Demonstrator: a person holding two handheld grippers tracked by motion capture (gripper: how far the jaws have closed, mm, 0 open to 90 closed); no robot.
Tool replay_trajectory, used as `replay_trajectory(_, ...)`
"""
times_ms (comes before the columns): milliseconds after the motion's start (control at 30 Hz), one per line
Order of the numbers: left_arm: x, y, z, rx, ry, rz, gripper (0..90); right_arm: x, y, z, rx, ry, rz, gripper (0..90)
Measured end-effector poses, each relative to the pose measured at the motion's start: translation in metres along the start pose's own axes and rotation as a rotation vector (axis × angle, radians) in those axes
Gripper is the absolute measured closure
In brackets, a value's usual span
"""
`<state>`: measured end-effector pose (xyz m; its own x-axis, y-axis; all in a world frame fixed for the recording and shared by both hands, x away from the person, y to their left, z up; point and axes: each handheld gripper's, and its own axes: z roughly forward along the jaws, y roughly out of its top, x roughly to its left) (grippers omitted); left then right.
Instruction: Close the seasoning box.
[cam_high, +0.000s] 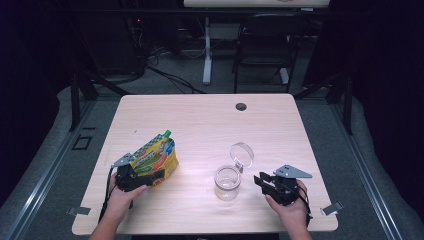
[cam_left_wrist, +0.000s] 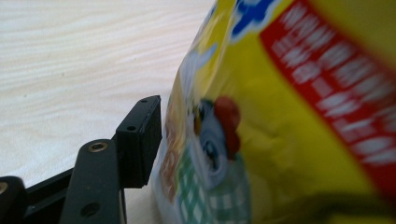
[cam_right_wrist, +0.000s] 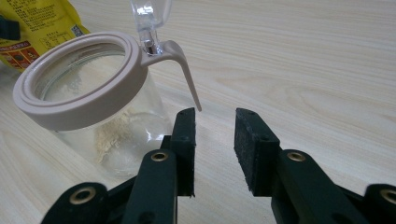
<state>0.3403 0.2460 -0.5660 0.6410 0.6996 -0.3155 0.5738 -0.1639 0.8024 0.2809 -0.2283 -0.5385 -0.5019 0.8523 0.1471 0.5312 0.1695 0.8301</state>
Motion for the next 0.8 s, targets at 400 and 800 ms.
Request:
replay_trajectory(400, 0.0009, -0.0046, 0.0035, -0.018, -0.005, -0.008, 40.1, 0.0006, 0.0006, 0.0011, 0.003, 0.001, -0.005, 69.3)
replay_trajectory(800, 0.0020, -0.0075, 0.0056, -0.022, 0.000, -0.008, 40.1, 0.0007, 0.0005, 0.0012, 0.004, 0.004, -0.003, 69.2)
